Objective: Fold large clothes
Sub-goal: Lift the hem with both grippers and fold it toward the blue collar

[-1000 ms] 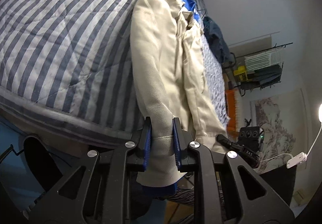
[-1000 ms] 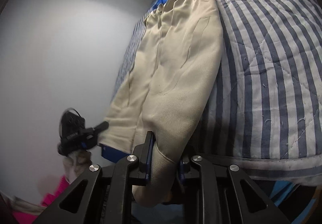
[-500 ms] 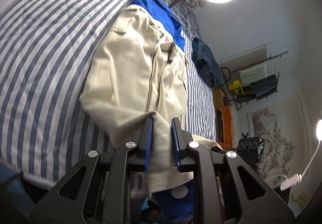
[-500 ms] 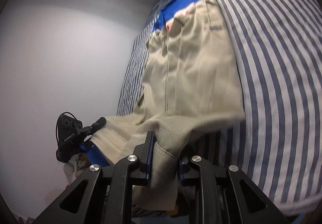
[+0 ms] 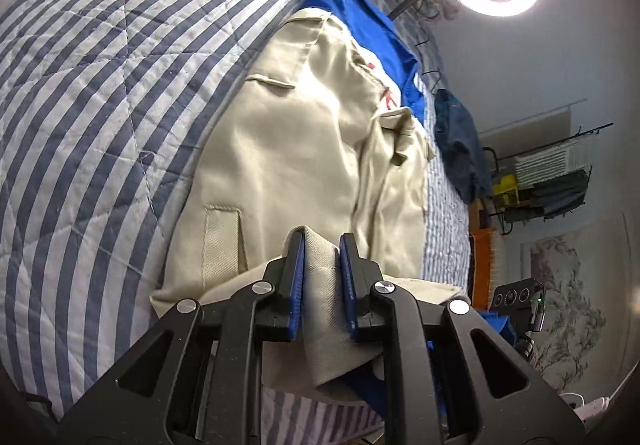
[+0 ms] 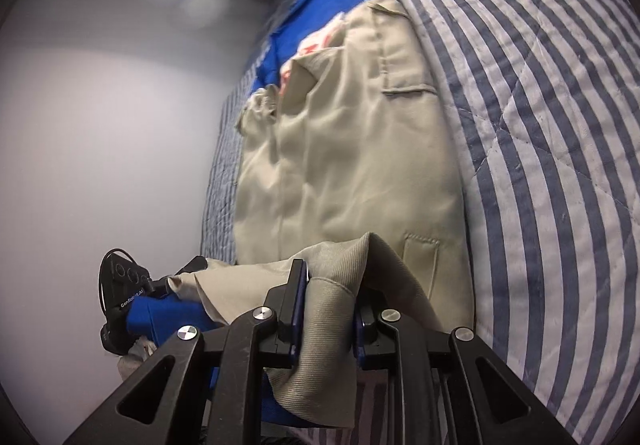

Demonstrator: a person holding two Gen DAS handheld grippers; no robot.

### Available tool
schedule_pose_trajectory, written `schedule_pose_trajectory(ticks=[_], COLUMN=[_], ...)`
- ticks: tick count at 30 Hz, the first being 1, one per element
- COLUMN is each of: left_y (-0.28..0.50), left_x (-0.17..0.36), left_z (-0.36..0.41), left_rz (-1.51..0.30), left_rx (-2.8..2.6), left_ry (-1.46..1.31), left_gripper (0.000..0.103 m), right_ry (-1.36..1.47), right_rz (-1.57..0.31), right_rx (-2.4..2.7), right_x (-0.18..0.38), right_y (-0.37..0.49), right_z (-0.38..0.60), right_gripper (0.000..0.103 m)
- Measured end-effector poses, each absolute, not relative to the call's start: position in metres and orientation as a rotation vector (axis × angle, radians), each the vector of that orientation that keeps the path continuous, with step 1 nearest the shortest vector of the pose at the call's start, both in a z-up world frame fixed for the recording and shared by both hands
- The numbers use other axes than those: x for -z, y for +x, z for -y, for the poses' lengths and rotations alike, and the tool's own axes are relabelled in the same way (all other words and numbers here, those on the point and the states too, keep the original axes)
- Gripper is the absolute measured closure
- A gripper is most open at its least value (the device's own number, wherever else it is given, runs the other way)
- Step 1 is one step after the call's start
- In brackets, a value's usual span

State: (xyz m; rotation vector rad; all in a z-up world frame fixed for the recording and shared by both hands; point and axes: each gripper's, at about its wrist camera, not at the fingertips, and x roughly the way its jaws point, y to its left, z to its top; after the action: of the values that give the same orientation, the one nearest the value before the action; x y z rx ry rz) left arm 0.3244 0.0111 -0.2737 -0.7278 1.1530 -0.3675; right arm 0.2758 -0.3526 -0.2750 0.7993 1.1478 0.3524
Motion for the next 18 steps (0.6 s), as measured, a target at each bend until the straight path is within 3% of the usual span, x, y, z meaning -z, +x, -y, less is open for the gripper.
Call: schedule_pose_trajectory(ticks=[3,5,7,8,9,14,18], left_y=[0.329,0.332,0.333,0.334,0.334,0.336,0.326], left_x=[0.279,0.279,0.276,0.273,0.269,0.251,0.262], left_z=[-0.014,-0.018,-0.027,-0.035,-0.044,-0.063,-0.053], left_rz=[-1.167,-1.173,-1.160,-1.144,-1.115,-1.051,-1.094], left_rx=[0.357,0.348,0.337,0.320,0.319,0.364,0.428], left_ry=[-0.725,-0.738,-0.766,-0.794,-0.839,-0.815,-0.682], left_gripper=[0.085,0.081,0.059,0.042,0.042,0.042,0.042], right_ry=[0.836,0.870,0.916,0.958,1.006,0.937,0.702], right_rz=[-1.152,-1.148,-1.109,-1.081,-1.055,-0.996,-1.019], right_rx=[-0.351,-0.357,-0.361,-0.363,-0.373,-0.385,-0.397], right_x=[0.281,0.281,0.276,0.272,0.269,0.252,0.247], right_y=[0.280,0.281,0.278,0.275,0.271,0.257,0.241], right_z=[0.356,0.361,0.373,0.381,0.391,0.409,0.401], right_gripper=[0.078,0.066,0.031,0.025,0.022,0.026,0.044])
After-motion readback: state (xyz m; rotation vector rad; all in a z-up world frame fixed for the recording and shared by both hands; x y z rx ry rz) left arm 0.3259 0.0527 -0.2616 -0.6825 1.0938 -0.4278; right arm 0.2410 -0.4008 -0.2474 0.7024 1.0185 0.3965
